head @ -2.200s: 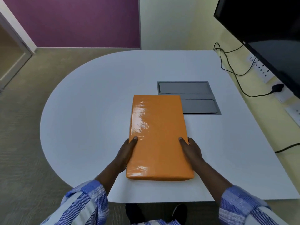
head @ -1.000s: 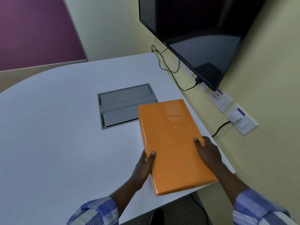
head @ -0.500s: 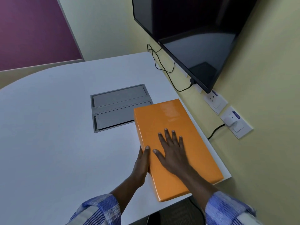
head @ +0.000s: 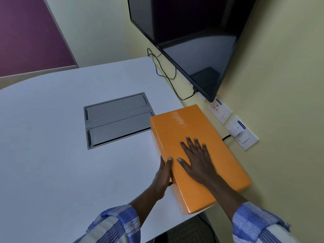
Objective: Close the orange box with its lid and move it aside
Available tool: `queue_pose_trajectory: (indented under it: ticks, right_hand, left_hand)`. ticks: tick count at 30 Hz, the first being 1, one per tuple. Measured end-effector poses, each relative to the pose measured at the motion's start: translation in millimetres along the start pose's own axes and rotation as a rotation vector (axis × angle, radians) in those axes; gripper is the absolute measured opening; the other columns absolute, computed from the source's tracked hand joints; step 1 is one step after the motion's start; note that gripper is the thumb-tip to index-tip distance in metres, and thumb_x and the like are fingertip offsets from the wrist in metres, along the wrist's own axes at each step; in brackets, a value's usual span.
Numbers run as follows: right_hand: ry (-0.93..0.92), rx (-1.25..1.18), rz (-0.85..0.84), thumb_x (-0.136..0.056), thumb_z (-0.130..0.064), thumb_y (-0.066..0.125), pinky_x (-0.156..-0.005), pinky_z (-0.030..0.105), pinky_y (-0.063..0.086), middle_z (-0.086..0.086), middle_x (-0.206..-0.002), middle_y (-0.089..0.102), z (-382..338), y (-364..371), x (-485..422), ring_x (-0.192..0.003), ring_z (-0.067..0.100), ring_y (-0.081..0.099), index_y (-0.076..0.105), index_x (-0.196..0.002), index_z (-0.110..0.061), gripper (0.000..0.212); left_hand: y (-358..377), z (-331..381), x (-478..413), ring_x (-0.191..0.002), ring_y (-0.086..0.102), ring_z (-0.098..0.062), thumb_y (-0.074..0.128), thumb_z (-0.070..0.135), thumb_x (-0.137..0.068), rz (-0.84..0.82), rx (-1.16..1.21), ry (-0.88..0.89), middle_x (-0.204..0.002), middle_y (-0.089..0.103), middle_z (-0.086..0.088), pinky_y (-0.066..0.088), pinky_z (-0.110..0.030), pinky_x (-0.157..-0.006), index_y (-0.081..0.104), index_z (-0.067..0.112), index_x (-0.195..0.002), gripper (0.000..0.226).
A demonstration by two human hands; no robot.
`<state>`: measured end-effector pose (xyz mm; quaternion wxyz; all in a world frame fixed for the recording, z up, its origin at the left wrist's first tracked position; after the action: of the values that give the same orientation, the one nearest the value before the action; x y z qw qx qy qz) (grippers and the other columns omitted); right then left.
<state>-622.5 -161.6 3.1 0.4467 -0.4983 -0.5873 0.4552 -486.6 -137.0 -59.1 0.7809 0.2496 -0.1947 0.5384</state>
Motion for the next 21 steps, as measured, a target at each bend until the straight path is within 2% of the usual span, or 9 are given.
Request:
queue_pose_trajectory:
  ticks: [2,4,7,10,12,14,17,21]
  right_hand:
    - [0.005,0.006,0.002,-0.098,-0.067,0.02,-0.125,0.051,-0.003,-0.002,-0.169,-0.007,9,-2,1,-0.154,0.023,-0.014,0.006,-0.16,-0.031,0.073]
    - [0.012,0.009,0.003,-0.097,-0.068,0.019,-0.125,0.051,-0.003,-0.003,-0.169,-0.007,15,-2,3,-0.154,0.022,-0.014,0.005,-0.16,-0.032,0.073]
    - [0.02,0.015,0.011,-0.096,-0.07,0.016,-0.125,0.049,-0.004,-0.004,-0.169,-0.008,19,-3,3,-0.154,0.022,-0.015,0.004,-0.16,-0.033,0.074]
    - [0.022,0.011,0.008,-0.096,-0.069,0.017,-0.125,0.05,-0.004,-0.003,-0.169,-0.006,18,-3,3,-0.155,0.022,-0.013,0.006,-0.16,-0.033,0.074]
    - [0.036,0.007,-0.003,-0.096,-0.068,0.02,-0.124,0.05,-0.004,-0.002,-0.169,-0.004,17,-4,2,-0.155,0.023,-0.012,0.008,-0.16,-0.032,0.074]
    - [0.066,-0.011,-0.011,-0.097,-0.067,0.026,-0.124,0.052,-0.002,0.0,-0.169,-0.003,12,-5,1,-0.155,0.025,-0.011,0.009,-0.16,-0.028,0.075]
    - [0.074,-0.03,0.008,-0.099,-0.063,0.032,-0.125,0.052,0.001,0.006,-0.169,0.0,-12,-7,-1,-0.155,0.027,-0.006,0.011,-0.16,-0.022,0.077]
    - [-0.029,-0.044,0.029,-0.098,-0.064,0.027,-0.125,0.051,0.003,0.009,-0.169,0.002,-83,1,-7,-0.155,0.029,-0.004,0.013,-0.16,-0.019,0.078]
  left_hand:
    - [8,2,-2,-0.105,0.056,0.0,0.034,0.077,-0.092,-0.026,-0.013,0.0,-0.122,0.049,0.03,0.053,-0.024,-0.066,0.009,0.055,-0.152,0.069]
    - [15,4,-3,-0.108,0.056,-0.002,0.034,0.077,-0.092,-0.048,-0.019,0.008,-0.13,0.048,0.025,0.053,-0.027,-0.071,0.007,0.054,-0.153,0.071]
    - [20,5,-5,-0.12,0.052,-0.012,0.033,0.074,-0.094,-0.055,-0.009,0.01,-0.147,0.043,0.012,0.05,-0.039,-0.089,0.004,0.05,-0.156,0.073]
    - [18,6,-3,-0.128,0.048,-0.019,0.032,0.073,-0.094,-0.064,-0.029,0.006,-0.159,0.036,0.005,0.047,-0.049,-0.1,0.002,0.049,-0.157,0.074]
    - [15,8,-1,-0.142,0.04,-0.026,0.031,0.072,-0.095,-0.078,-0.062,0.001,-0.164,0.029,0.004,0.038,-0.058,-0.11,0.0,0.045,-0.158,0.075]
    - [8,7,3,-0.152,0.028,-0.03,0.03,0.072,-0.095,-0.079,-0.098,-0.005,-0.169,0.02,0.002,0.03,-0.059,-0.117,-0.002,0.04,-0.16,0.08]
    - [-21,1,13,-0.156,0.017,-0.031,0.028,0.074,-0.095,0.01,-0.212,-0.033,-0.172,0.011,0.0,0.02,-0.057,-0.123,-0.004,0.034,-0.162,0.084]
    - [-92,-4,33,-0.157,0.018,-0.029,0.027,0.07,-0.097,0.212,-0.443,0.032,-0.171,0.013,-0.004,0.019,-0.05,-0.124,0.004,0.027,-0.163,0.082]
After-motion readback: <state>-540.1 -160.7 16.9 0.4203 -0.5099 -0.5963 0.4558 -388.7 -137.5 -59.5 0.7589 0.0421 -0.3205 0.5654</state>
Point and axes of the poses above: each hand's wrist, its own x-axis away from the middle knuckle, its own y-axis out of the palm, z = x × y, the point moved 9 cm from there along -x, towards the middle knuckle
